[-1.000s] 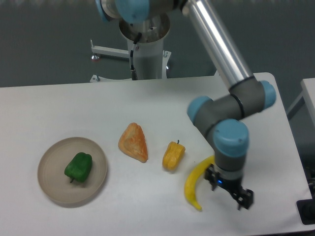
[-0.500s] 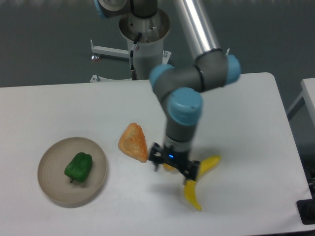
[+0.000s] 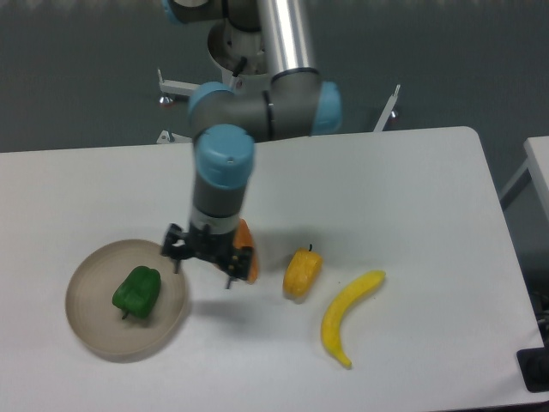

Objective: Pick up the green pepper from the plate
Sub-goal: 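Move the open gripper over the green pepper on the plate, then lower the gripper around the green pepper and close it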

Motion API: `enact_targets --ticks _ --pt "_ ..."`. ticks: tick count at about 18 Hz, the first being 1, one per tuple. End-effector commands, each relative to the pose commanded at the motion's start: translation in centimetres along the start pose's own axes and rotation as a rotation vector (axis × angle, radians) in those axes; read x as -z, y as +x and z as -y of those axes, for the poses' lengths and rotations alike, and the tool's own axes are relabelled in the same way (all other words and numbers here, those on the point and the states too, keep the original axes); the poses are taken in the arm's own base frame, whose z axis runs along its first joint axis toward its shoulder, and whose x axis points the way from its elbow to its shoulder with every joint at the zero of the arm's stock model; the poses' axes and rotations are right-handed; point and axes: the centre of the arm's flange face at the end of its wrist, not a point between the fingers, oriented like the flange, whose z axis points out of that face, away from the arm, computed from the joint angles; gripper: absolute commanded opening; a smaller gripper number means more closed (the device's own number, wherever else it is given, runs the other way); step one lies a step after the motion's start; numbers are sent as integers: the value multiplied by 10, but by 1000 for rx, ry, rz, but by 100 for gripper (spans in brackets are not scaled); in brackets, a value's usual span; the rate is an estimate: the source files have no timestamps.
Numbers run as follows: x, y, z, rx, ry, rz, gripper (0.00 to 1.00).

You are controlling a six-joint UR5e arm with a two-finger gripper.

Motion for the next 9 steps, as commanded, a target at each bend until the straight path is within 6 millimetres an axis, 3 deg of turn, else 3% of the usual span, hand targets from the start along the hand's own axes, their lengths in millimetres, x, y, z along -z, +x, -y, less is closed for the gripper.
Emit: enact_targets --ticks 5,9 --pt "-14 26 -7 -28 -23 -12 100" --pt "-37 35 -10 -45 -34 -11 100"
